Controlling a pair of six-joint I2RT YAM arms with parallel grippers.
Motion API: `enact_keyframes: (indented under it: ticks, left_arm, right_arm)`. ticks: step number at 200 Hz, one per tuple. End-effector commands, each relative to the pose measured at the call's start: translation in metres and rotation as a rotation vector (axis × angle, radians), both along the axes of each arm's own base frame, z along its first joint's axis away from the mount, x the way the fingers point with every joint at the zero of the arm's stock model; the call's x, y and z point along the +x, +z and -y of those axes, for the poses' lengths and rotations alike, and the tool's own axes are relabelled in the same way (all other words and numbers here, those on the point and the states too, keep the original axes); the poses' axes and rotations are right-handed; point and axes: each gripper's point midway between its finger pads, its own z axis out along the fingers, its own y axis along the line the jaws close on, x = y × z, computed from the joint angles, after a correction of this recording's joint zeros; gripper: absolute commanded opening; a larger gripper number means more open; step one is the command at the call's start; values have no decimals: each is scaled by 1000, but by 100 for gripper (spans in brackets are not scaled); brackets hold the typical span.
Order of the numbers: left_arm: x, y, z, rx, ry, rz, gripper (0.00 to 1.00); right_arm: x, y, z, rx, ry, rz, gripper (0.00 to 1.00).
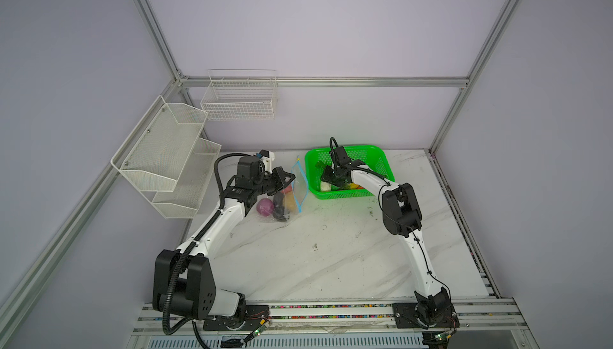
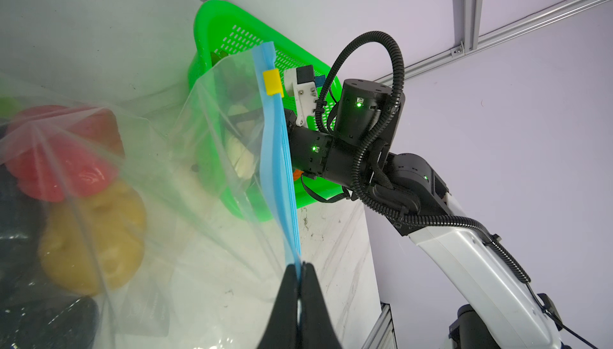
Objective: Place the food in the zip-top bag and seal the zipper
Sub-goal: 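Lift the white radish out of the green basket with the right gripper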
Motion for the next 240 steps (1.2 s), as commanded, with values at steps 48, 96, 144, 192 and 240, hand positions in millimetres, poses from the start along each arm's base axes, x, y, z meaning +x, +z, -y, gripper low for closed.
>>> enact_keyframes:
  ticks: [48,96,144,192,240]
  left_arm:
    - [-3,1,2,-34,-22,15,0]
    - [3,-8,3,-31,-18,-10,0]
    - [9,-10,2,-29,-6,-15,0]
    - [13,-5,2,-28,-1,-6,0]
    - [15,-1,1,-23,3,2,0]
  right_arm:
    - [12,91,22,72,-91,385,40]
    - [11,132,36,157,-153,644,38]
    - [-13,183,46,332,-215,833,37]
    - [-55,235,34,403,-201,940,37]
    - [-95,267,3,495,-137,989,37]
